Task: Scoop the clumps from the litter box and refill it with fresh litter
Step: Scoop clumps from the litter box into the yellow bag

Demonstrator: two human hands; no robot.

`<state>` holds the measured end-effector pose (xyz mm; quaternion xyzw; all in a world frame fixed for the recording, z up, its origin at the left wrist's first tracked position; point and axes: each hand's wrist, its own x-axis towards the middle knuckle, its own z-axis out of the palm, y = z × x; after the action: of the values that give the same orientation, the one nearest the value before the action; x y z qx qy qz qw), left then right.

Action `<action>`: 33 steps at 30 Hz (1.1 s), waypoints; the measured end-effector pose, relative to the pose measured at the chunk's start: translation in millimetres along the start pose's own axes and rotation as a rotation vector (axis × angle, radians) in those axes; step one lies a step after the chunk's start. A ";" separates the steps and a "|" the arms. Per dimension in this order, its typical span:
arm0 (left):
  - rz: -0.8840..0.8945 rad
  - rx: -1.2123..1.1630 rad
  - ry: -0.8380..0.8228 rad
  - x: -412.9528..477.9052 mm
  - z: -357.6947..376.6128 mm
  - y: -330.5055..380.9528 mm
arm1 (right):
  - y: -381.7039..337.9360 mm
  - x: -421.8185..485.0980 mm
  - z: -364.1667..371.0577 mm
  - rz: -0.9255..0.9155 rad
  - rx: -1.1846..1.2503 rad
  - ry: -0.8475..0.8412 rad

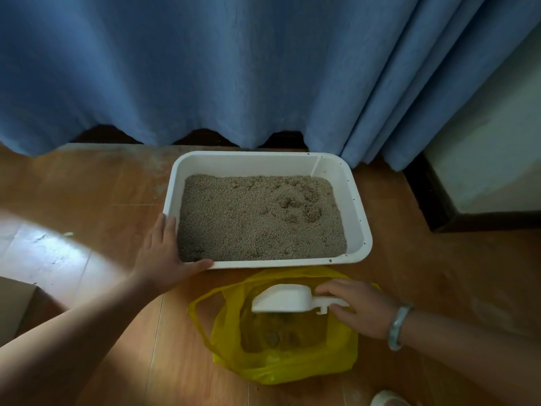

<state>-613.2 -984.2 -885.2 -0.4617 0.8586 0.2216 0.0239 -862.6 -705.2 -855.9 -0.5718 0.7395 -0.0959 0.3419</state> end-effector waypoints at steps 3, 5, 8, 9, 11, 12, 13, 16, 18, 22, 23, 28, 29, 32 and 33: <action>0.002 -0.006 0.003 1.3 0.6 -0.7 | -8.4 7.0 -4.2 0.029 0.148 0.048; 0.007 -0.008 -0.002 1.3 0.9 -1.1 | -15.0 14.9 -8.6 0.055 0.269 0.065; 0.011 0.001 -0.007 0.7 0.2 -1.9 | -27.9 31.3 -21.7 0.081 0.423 0.055; 0.008 0.000 -0.006 0.8 -0.3 -2.2 | -31.3 38.9 -27.4 0.082 0.450 0.052; 0.000 -0.005 0.000 1.0 -1.2 -2.2 | -37.1 57.3 -38.5 0.098 0.464 0.044; -0.003 -0.007 0.004 1.1 -1.6 -2.0 | -38.8 67.7 -43.3 0.112 0.448 0.040; -0.004 -0.011 0.007 1.5 -1.6 -2.0 | -39.7 78.7 -47.5 0.127 0.418 0.034; -0.003 -0.033 0.023 2.0 0.8 -2.8 | -39.6 111.4 -58.6 0.166 0.253 0.024; -0.006 -0.073 0.039 2.7 2.6 -2.8 | -38.1 130.0 -66.5 0.157 0.074 0.001; -0.032 -0.189 0.157 7.0 5.3 1.1 | -29.5 150.5 -87.6 0.109 -0.198 -0.084; -0.050 -0.216 0.203 8.7 5.7 2.2 | -25.9 152.4 -93.6 0.098 -0.246 -0.097; -0.117 -0.215 0.283 15.2 8.4 5.7 | -3.3 149.2 -111.5 0.043 -0.440 -0.139; -0.113 -0.173 0.284 16.3 11.1 5.8 | 2.0 146.8 -111.2 0.032 -0.470 -0.143; -0.132 -0.099 0.270 16.8 15.8 8.3 | 16.0 137.7 -105.9 0.025 -0.472 -0.156; -0.136 -0.095 0.267 16.8 16.4 8.4 | 19.2 134.9 -104.3 0.030 -0.463 -0.161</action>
<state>-632.2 -986.6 -901.1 -0.5447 0.8095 0.1963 -0.0975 -956.9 -847.9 -841.6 -0.6298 0.7204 0.1274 0.2610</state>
